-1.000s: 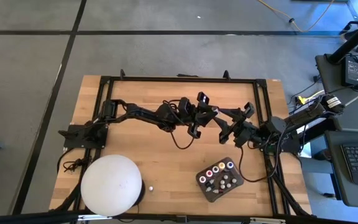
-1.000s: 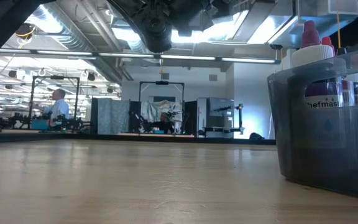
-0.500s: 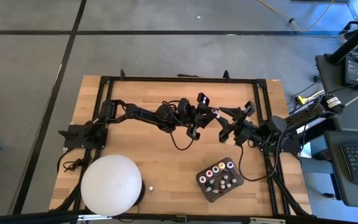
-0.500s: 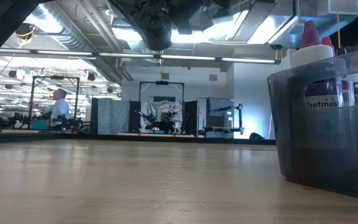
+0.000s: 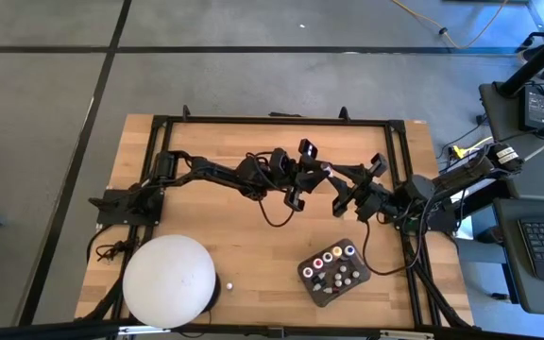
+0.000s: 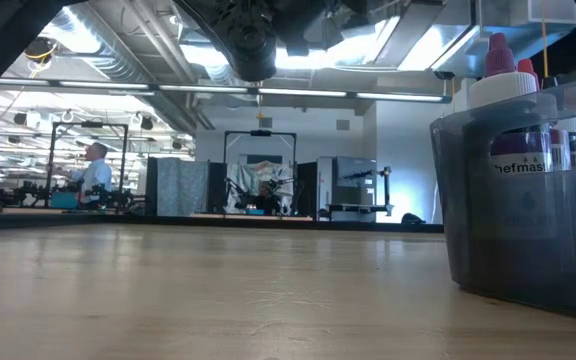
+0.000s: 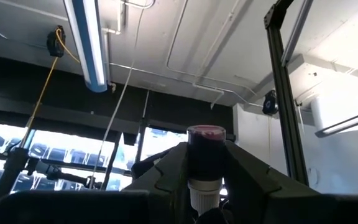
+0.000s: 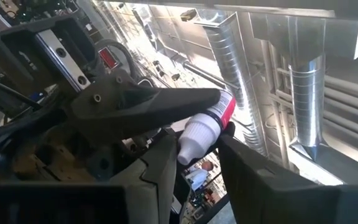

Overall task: Pick & Place food coloring
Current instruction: Put the small red food coloring bottle into the bin

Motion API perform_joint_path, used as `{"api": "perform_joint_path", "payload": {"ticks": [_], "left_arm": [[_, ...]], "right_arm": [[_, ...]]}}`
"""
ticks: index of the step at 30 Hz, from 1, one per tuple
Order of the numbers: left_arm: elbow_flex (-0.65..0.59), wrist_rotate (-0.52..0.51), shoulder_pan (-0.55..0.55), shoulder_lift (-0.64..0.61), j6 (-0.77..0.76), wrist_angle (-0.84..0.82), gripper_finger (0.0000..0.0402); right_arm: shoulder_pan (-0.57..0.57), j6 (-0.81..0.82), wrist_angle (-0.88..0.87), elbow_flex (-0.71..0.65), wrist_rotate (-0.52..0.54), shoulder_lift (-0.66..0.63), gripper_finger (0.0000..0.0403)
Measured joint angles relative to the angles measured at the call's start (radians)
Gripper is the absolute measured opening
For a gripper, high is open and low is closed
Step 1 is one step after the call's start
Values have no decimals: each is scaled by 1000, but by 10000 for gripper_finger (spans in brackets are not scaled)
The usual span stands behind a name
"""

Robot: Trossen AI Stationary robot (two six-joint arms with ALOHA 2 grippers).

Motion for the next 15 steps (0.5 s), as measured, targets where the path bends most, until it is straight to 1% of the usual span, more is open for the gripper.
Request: {"api": "perform_joint_path", "payload": {"ticks": [4, 13, 15], "left_arm": [[0, 0, 0, 0, 38, 0, 86], [-1, 5, 0, 0, 41, 0, 86], [-1, 8, 0, 0, 41, -1, 86]], "right_arm": [[0, 3, -5, 0, 0, 0, 123], [1, -1, -13, 0, -3, -2, 123], [7, -2, -14, 0, -3, -2, 130]]}}
